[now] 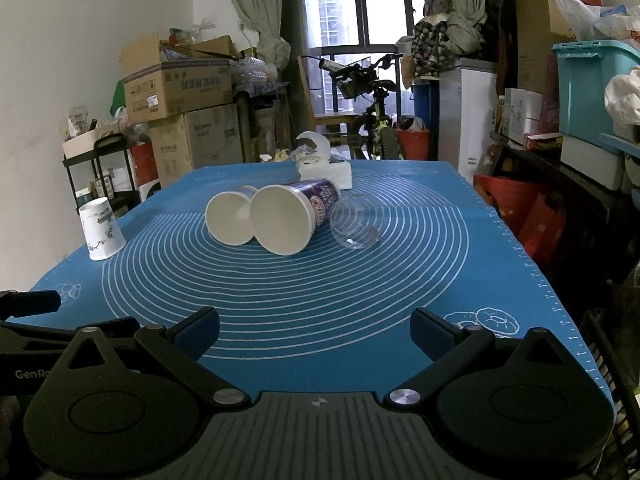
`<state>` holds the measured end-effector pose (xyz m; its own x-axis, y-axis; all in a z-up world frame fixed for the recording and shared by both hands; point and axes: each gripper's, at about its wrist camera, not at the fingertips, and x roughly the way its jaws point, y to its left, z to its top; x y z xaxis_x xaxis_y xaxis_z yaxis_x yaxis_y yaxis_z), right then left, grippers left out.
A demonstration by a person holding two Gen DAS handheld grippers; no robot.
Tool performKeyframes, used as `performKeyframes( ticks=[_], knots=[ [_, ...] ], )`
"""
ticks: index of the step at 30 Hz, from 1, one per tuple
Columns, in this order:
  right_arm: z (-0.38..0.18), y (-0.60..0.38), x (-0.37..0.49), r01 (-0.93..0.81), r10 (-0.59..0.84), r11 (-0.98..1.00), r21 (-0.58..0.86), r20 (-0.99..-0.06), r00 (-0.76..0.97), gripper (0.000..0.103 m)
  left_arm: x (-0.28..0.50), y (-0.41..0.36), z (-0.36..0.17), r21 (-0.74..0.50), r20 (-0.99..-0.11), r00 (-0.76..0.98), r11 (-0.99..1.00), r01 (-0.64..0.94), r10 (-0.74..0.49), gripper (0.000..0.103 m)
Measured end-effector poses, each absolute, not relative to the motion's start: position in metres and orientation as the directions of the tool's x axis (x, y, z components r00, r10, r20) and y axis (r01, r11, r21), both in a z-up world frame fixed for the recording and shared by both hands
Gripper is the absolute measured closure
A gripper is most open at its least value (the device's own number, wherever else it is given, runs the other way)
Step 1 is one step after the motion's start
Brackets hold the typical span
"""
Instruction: Flip cup upside down
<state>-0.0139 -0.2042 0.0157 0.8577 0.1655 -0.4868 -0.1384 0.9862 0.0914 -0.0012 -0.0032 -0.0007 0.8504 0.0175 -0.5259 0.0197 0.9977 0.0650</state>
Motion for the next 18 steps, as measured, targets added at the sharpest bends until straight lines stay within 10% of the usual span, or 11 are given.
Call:
performKeyframes(
  ticks=[18],
  knots=[
    [0.0164,-0.2048,-0.0153,-0.138,0.166,0.986,0.093,-0.485,0.859,0.002,-0.0013,-0.0022,-0.0007,0.066,-0.522,0.853,0.998,0.011,0.025,0.007]
  ],
)
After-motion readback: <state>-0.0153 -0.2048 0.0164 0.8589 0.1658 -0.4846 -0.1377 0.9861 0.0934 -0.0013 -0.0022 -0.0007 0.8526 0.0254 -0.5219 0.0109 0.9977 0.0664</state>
